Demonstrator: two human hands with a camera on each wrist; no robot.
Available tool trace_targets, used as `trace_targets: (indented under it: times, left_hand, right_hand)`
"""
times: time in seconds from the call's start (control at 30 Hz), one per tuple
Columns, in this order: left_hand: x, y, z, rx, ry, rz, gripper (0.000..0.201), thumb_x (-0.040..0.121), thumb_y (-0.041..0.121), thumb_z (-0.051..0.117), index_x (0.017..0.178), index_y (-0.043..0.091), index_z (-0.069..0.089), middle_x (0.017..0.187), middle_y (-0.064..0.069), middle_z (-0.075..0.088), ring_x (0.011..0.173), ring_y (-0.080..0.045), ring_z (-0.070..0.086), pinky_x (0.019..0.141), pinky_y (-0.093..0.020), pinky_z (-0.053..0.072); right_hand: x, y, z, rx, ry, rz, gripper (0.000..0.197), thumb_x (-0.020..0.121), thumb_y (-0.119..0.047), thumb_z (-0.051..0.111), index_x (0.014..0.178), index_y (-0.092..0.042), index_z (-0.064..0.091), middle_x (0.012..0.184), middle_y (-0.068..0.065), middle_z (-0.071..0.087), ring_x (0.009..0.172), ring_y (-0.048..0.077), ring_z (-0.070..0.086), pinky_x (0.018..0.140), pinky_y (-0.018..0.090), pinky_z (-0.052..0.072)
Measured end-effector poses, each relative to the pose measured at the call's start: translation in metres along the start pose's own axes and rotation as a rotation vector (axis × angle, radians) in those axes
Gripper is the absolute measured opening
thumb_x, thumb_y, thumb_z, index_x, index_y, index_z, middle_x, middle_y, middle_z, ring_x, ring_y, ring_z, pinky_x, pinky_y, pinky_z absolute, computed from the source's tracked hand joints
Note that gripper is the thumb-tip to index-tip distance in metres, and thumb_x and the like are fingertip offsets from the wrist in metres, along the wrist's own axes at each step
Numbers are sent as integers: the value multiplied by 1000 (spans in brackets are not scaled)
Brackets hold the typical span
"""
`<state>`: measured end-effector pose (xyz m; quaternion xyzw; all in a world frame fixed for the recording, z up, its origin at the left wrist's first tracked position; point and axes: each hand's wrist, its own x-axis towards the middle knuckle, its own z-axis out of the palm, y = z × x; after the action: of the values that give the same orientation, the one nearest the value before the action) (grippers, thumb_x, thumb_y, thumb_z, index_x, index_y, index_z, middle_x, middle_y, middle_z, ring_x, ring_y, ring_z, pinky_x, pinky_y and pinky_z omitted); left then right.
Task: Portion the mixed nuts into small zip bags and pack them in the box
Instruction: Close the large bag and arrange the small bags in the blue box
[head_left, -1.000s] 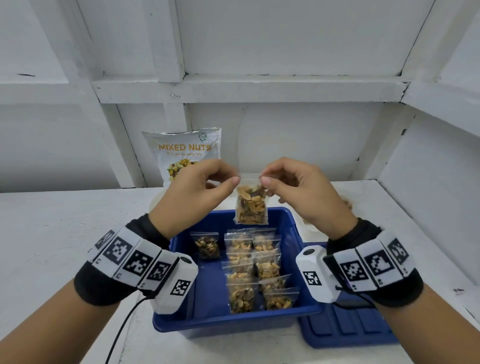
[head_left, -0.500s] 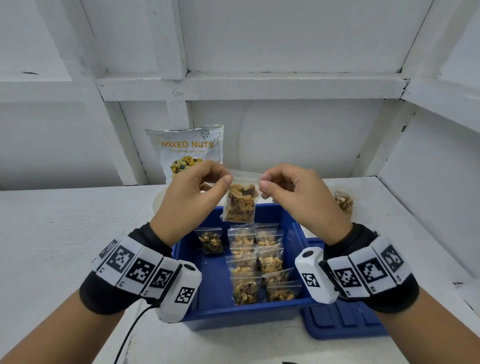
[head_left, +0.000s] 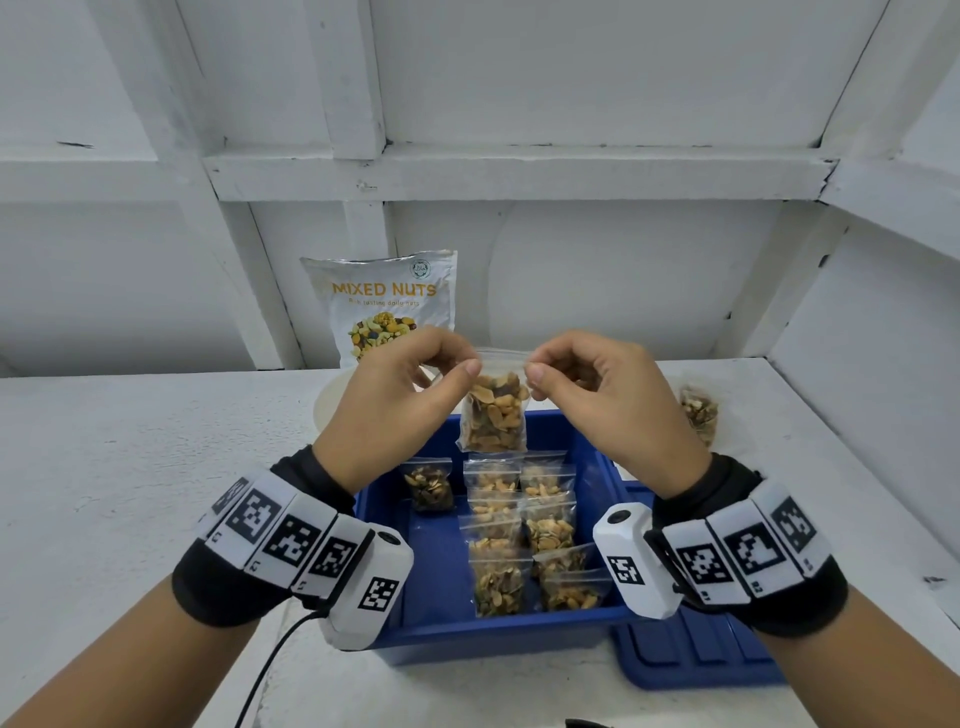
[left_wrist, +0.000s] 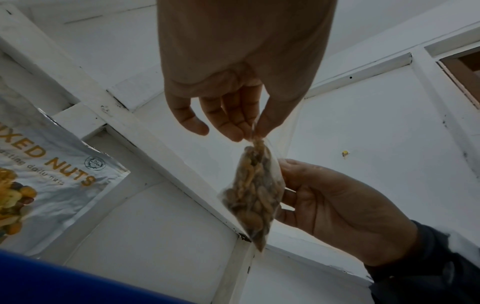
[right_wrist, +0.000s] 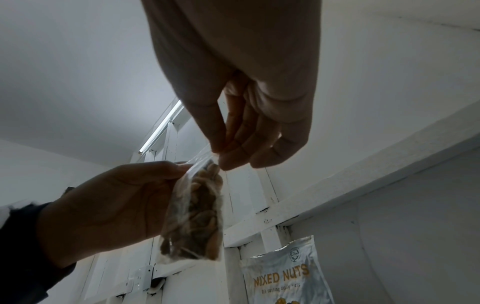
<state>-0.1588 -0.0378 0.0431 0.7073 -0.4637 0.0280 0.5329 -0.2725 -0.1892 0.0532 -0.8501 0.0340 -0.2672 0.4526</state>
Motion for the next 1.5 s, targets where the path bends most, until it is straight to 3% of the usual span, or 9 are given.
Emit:
trace_targets:
  times: [0.17,0.4,0.7,0.87,1.0,1.2,1.27,1.4,1.5]
  left_hand:
    - [1,-1,1,-27,11,25,7,80,37,52,78,32,57,77,18,61,74,2,55,64,-8,38]
    - [2,-1,4,-36,-67,-4,15,77,45,50,81,34,59,79,23,62,76,2,56,64,-10,40]
    - [2,3,2,15,-60,56,9,79,38,50,77,31,56,72,7,61,73,4,53,65,-6,35]
    - [5,5,2,20,-111,23,15,79,43,52,83,30,60,75,12,61,73,3,53,63,-8,37]
    - [10,8,1,19,-152,92,6,83,24,61,78,27,60,67,14,55,68,6,51,64,-4,35]
    - [9,4,2,47,-185,158,12,80,33,54,77,23,60,69,15,57,71,4,52,67,-4,35]
    - [11,4,0,78,-225,143,18,79,36,54,78,20,63,69,14,58,72,3,53,67,-4,35]
    - [19,-3,-18,174,-397,40,16,77,47,56,78,34,63,77,17,65,75,0,57,67,-7,38]
    - [15,-19,-27,269,-534,-16,8,82,39,65,76,35,63,80,15,66,76,0,57,65,-7,40]
  right_hand:
    - [2,-1,3,11,-26,-2,20,89,-15,59,83,-34,57,79,-11,63,75,3,60,68,14,50]
    - [2,1,3,-41,0,-45,17,88,-12,59,81,-27,59,74,-14,60,72,1,56,64,12,46]
    - [2,-5,6,-5,-40,-8,17,88,-16,59,81,-31,57,81,-7,63,78,10,59,66,23,49]
    - [3,-5,4,-32,-39,-28,10,88,-12,60,80,-19,62,73,-2,63,68,15,56,62,28,47]
    - [4,-4,5,-33,-36,-48,10,87,-11,61,80,-17,62,72,1,64,65,13,54,60,26,44]
    - [5,0,5,-45,-108,-29,7,86,-11,60,81,-14,63,73,-1,64,67,13,56,60,25,45]
    - [7,-1,1,-57,-171,-7,6,87,-12,60,83,-15,64,73,-9,62,67,6,56,61,18,45]
    - [18,7,-26,-85,-263,85,11,90,-21,56,98,-23,63,84,-14,63,76,-5,58,71,9,46]
    - [31,45,-51,-126,-184,240,15,92,-23,53,105,-22,61,88,-7,64,76,1,59,64,10,47]
